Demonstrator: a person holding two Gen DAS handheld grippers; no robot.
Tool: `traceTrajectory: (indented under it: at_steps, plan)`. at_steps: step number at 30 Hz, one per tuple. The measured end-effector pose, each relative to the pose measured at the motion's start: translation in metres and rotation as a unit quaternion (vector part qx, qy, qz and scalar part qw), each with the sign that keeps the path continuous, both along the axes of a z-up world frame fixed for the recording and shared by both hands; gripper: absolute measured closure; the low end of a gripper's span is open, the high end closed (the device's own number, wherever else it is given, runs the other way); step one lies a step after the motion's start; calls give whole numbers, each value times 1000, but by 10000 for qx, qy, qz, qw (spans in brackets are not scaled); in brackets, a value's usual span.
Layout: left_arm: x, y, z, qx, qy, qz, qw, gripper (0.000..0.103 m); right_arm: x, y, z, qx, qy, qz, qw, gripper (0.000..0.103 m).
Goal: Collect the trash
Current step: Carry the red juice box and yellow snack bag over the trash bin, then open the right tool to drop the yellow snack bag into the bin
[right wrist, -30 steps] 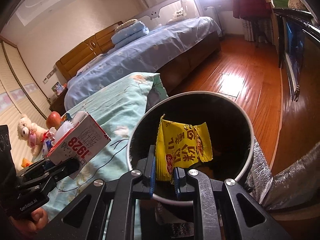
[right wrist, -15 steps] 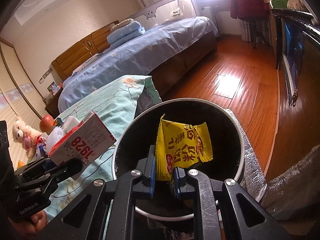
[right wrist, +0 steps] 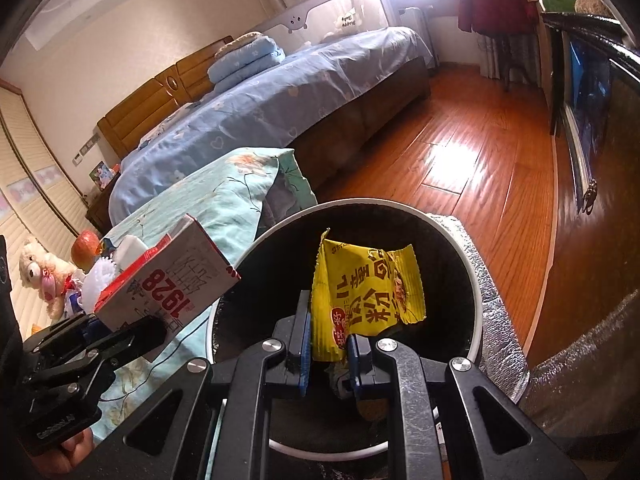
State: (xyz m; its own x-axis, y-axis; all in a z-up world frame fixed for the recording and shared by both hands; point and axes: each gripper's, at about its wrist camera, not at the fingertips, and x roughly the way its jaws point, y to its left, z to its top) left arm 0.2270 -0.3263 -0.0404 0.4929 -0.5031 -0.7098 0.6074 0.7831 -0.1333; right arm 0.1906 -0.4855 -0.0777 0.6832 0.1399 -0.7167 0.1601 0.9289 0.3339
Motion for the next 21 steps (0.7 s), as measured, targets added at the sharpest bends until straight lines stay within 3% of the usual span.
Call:
traceTrajectory:
  at_steps: [8, 10, 11, 12, 13, 14, 18, 21]
  plan:
    - [6, -7, -5, 10, 141, -30, 9999, 73, 7, -5, -3, -26, 112, -70, 9999, 85]
    - [6, -6, -6, -4, 184, 1, 9998, 65, 7, -6, -3, -45, 141, -112, 9998, 83]
    - [6, -4, -6, -19, 194, 23, 9998, 54, 8, -6, -3, -54, 169, -128, 9998, 80]
    - [3, -1, -4, -65, 165, 72, 9998, 49, 8, -7, -4, -47, 187, -137, 9997, 76]
    - [2, 2, -3, -100, 137, 97, 9998, 46, 7, -8, -3, -30, 187, -160, 9997, 65]
    - [0, 6, -1, -139, 117, 104, 9998, 45, 7, -10, -3, -37, 173, -189, 9997, 57]
    - [-6, 24, -1, -220, 166, 224, 9994, 43, 4, -12, -2, -13, 160, -247, 9996, 55]
    - [-11, 41, -4, -259, 232, 378, 9987, 40, 2, -8, -1, 56, 138, -222, 9996, 46]
